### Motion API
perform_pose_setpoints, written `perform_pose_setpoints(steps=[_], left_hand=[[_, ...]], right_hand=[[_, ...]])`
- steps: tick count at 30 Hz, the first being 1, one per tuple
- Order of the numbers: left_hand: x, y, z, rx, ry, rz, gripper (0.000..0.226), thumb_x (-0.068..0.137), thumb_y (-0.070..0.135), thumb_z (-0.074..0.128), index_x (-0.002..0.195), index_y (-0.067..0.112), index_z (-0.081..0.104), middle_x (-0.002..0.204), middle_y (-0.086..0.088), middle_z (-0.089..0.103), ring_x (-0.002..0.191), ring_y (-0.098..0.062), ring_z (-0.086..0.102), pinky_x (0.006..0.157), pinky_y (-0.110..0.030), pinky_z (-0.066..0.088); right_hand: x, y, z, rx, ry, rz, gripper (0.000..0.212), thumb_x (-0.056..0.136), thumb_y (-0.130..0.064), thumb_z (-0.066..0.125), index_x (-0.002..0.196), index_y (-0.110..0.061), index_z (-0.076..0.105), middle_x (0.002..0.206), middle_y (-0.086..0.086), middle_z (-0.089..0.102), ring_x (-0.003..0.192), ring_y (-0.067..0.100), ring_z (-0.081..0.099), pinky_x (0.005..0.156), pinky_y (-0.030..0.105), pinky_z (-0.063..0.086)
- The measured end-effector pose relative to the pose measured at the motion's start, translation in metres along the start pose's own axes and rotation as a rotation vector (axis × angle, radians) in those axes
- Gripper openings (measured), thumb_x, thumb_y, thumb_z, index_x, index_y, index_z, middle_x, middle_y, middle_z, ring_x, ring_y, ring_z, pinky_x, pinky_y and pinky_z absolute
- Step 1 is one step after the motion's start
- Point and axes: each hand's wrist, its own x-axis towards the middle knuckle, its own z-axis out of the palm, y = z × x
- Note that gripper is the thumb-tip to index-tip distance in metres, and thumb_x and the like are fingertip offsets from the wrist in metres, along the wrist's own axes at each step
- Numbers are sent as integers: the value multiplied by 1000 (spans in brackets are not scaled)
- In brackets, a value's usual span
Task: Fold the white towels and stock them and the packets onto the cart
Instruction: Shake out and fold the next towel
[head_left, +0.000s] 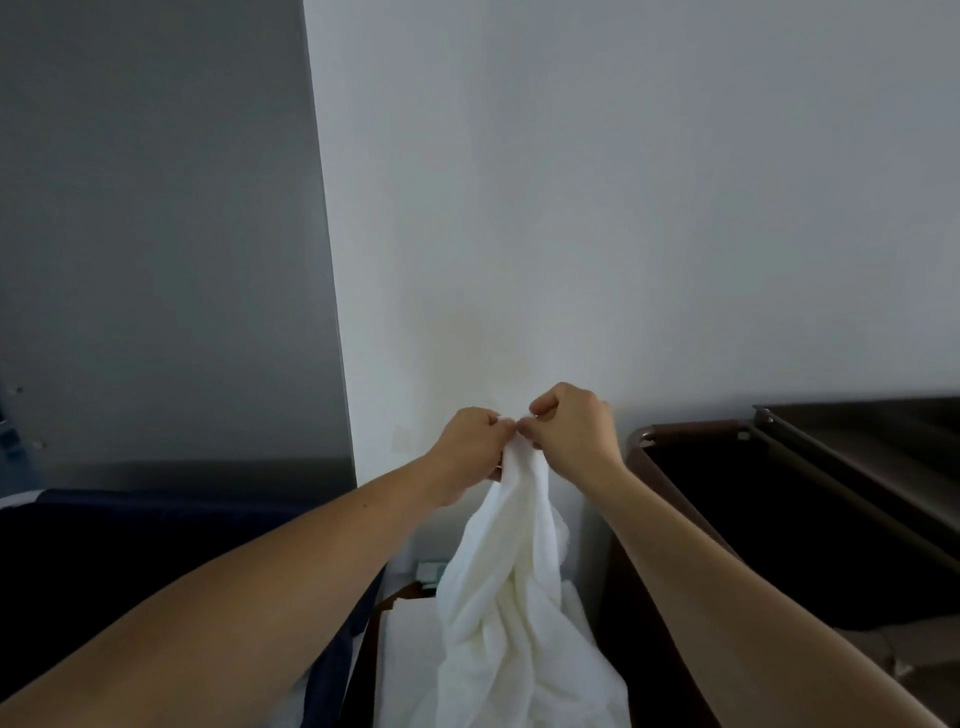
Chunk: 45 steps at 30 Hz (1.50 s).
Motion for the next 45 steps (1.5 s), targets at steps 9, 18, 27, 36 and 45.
perform_pose_setpoints(steps=[9,18,27,36,45], left_hand=[[-5,-3,1,15,-73,-7,28,84,19,58,85,-8,62,77,-12,59,73,-22,56,73,-36,50],[1,5,-9,399,99,228,52,93,31,66,55,16,33,55,4,35,51,-11,31,50,-21,26],[13,83,-50,-179,152,356,16,99,16,55,95,9,69,91,-4,67,87,-19,62,84,-39,53],[16,183,-57,-859,134,387,10,95,9,59,89,3,64,83,-10,63,82,-25,62,82,-39,55],[30,137,-75,-343,164,196,10,97,15,56,96,8,63,100,-11,63,97,-28,60,87,-40,51]], right_hand=[[-14,1,11,164,-139,89,42,87,-1,50,118,-19,73,118,-5,71,113,14,62,99,29,49],[-3,-8,-10,235,-236,4,40,87,-1,50,108,-20,78,115,-4,74,113,10,62,102,26,46],[20,19,-24,117,-68,-187,50,90,-28,71,136,-32,53,132,-14,54,116,8,51,102,30,41],[20,9,-32,28,-355,-158,30,92,-40,68,118,-26,64,109,-9,68,99,14,62,91,34,50],[21,31,-47,27,-249,75,15,82,-5,64,93,-6,75,94,11,71,89,28,65,77,35,52]])
